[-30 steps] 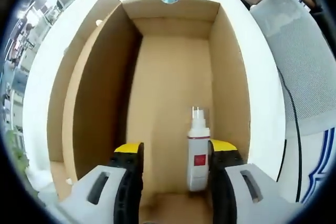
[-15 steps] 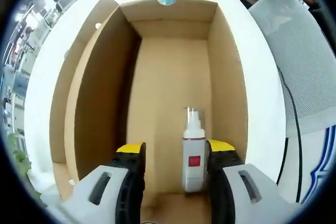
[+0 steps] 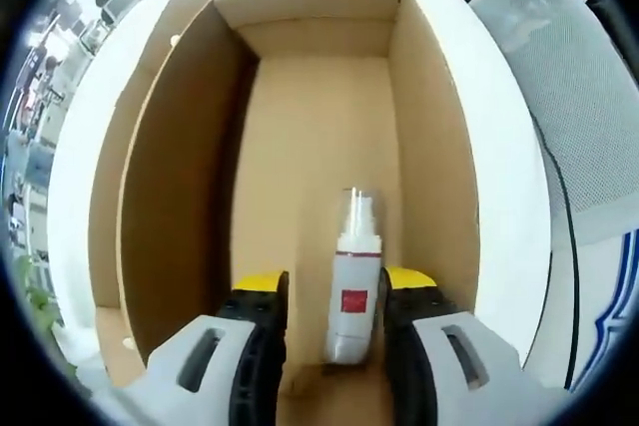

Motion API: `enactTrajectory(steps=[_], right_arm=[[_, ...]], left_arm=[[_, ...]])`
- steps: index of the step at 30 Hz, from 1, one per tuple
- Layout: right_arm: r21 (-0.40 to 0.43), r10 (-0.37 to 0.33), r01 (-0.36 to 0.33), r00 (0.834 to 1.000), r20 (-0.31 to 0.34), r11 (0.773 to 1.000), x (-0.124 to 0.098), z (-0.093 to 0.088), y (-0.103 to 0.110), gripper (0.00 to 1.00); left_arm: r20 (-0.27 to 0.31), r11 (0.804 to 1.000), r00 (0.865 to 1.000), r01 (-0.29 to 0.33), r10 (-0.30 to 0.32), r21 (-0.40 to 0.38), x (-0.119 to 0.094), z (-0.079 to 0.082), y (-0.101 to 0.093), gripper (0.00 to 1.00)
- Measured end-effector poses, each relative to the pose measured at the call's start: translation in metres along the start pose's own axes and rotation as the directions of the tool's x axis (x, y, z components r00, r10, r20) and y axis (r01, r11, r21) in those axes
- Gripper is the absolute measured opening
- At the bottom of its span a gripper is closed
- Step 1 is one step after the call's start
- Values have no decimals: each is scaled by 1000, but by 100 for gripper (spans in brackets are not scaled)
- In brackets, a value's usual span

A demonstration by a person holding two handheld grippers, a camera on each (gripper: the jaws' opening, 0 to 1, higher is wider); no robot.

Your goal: Operate the shoe box by opening the lid, removing the specified soft item, and placing it in the target area until the item is outside and the box remains undamaged.

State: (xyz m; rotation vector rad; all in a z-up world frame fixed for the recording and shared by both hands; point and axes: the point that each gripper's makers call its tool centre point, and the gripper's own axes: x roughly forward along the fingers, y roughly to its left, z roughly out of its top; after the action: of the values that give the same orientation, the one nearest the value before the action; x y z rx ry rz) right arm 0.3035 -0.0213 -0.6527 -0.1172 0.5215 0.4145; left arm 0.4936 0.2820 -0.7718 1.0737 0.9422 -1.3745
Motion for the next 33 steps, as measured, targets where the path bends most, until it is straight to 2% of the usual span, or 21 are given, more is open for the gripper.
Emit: enactTrajectory(steps=[19, 28, 33], right_arm=[[2, -5, 5, 1000, -3, 1000, 0, -1, 0, 97], [3, 0, 0, 1000, -1, 1000, -1, -1, 1, 96], [5, 2, -2, 1000, 1, 1000, -1, -2, 0, 96]], left_arm=[[-23, 998, 1000, 12, -10, 57, 12, -7, -8, 22], [-23, 998, 999, 27, -26, 62, 14, -7, -11, 21], [-15, 998, 1000, -2, 3, 69, 12, -6, -7, 20]])
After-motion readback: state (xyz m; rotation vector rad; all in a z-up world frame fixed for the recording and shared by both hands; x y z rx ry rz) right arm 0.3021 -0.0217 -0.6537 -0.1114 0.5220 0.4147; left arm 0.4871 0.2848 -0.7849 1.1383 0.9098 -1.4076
